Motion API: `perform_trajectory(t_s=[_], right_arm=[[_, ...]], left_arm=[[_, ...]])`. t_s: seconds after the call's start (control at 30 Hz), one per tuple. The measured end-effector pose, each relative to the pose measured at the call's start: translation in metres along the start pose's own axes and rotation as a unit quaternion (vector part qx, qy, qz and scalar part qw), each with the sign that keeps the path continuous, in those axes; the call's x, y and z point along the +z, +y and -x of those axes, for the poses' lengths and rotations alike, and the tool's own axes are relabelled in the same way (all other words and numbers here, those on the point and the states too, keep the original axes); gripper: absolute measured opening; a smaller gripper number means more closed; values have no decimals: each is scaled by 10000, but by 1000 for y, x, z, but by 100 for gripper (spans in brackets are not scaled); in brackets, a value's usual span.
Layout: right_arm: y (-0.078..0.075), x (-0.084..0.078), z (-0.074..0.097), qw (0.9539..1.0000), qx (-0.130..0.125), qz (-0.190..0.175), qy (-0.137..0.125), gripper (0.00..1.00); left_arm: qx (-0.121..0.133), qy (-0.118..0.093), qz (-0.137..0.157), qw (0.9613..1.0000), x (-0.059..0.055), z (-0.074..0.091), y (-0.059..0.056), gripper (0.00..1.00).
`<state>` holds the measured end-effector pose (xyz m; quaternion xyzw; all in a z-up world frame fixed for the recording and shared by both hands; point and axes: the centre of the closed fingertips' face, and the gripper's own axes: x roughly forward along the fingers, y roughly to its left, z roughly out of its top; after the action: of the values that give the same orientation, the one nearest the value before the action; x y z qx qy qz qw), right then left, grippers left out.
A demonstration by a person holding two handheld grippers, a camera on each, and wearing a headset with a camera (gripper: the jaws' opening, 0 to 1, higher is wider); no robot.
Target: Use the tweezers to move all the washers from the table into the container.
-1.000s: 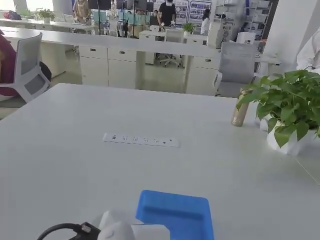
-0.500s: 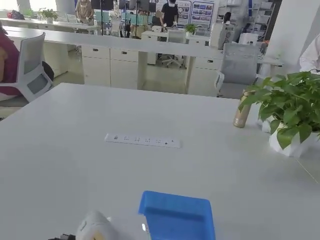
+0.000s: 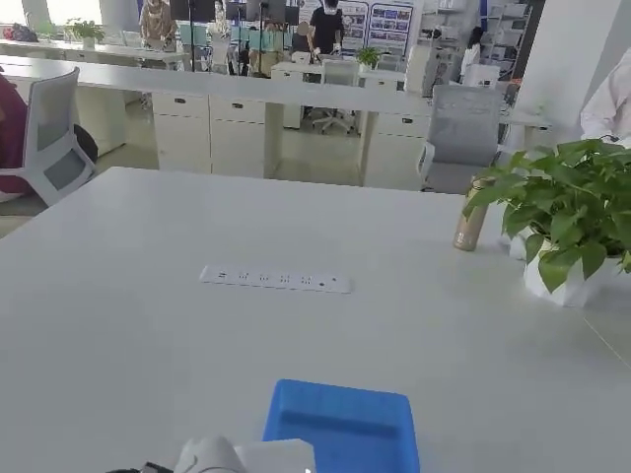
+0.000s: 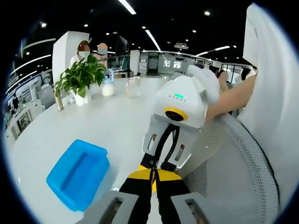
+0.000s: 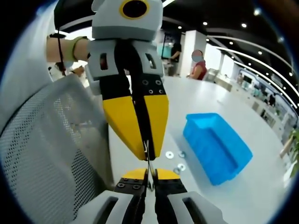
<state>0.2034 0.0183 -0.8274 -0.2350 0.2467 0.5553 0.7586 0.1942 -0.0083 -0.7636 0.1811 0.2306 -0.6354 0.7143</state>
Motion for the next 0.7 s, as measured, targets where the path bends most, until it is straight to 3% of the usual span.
perform_trajectory(t_s=[0.07, 0.2, 0.4, 0.53, 0.63, 0.7], right_arm=[[1, 0, 0, 10000, 3, 30, 8, 2], [0, 1, 0, 10000, 1, 24, 1, 2], [2, 9, 0, 9999, 38, -41, -141, 3], [-2, 15, -3, 9997, -34, 30, -219, 4], [-6, 15, -7, 9993, -160, 345, -41, 4], [-8, 15, -9, 9992, -170, 358, -24, 4]], left_arm=[[-42, 12, -255, 9997, 1, -1, 0, 0], [-34, -16, -397, 9992, 3, 1, 1, 0], [-7, -62, -401, 9992, 6, 9, 0, 0], [144, -65, -418, 9990, 5, 19, 5, 0], [243, -33, -363, 9990, 0, 22, 12, 0], [283, -23, -305, 9991, -3, 24, 15, 0]])
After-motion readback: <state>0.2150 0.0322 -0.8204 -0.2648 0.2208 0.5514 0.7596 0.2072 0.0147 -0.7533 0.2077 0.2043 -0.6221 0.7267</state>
